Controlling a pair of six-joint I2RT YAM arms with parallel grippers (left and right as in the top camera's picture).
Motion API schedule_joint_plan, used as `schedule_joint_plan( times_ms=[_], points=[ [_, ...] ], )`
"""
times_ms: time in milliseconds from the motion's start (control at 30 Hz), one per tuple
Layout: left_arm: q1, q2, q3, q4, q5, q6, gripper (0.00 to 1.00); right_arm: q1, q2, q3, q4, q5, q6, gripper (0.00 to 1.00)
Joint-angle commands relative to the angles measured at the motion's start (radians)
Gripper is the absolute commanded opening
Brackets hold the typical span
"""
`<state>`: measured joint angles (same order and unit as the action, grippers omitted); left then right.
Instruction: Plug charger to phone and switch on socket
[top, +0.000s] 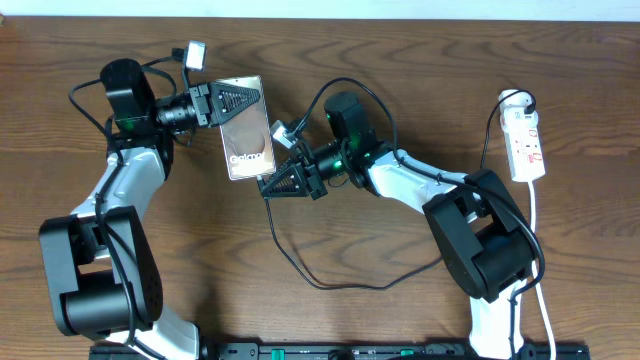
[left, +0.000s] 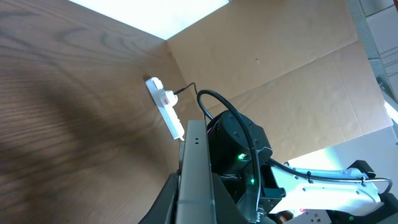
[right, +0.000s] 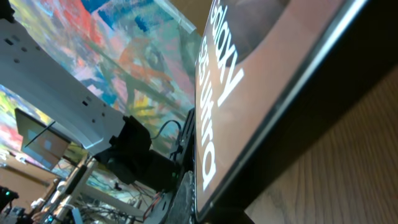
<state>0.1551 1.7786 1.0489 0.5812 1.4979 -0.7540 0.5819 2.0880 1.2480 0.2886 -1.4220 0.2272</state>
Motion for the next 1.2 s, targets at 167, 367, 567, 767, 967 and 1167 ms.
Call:
schedule_joint_plan(
  times_ms=[167, 367, 567, 767, 967, 1167],
  points=[
    [0.036, 0.005, 0.000, -0.007, 0.074, 0.016, 0.07, -0.045, 0.009, 0.006, 0.007, -0.019, 0.003, 0.01],
    [0.041, 0.005, 0.000, -0.018, 0.074, 0.016, 0.07, -0.065, 0.009, 0.006, 0.008, -0.026, 0.003, 0.01],
    [0.041, 0.005, 0.000, -0.018, 0.043, 0.016, 0.07, -0.050, 0.009, 0.006, 0.007, -0.040, 0.004, 0.01],
    [0.041, 0.005, 0.000, -0.013, -0.093, -0.002, 0.07, -0.016, 0.009, 0.006, 0.008, -0.031, 0.005, 0.01],
    [0.041, 0.005, 0.000, 0.165, -0.127, -0.148, 0.08, -0.011, 0.009, 0.006, 0.011, 0.001, 0.021, 0.01],
    [0.040, 0.005, 0.000, 0.282, -0.126, -0.254, 0.08, -0.011, 0.009, 0.006, 0.042, 0.006, 0.044, 0.01]
  ],
)
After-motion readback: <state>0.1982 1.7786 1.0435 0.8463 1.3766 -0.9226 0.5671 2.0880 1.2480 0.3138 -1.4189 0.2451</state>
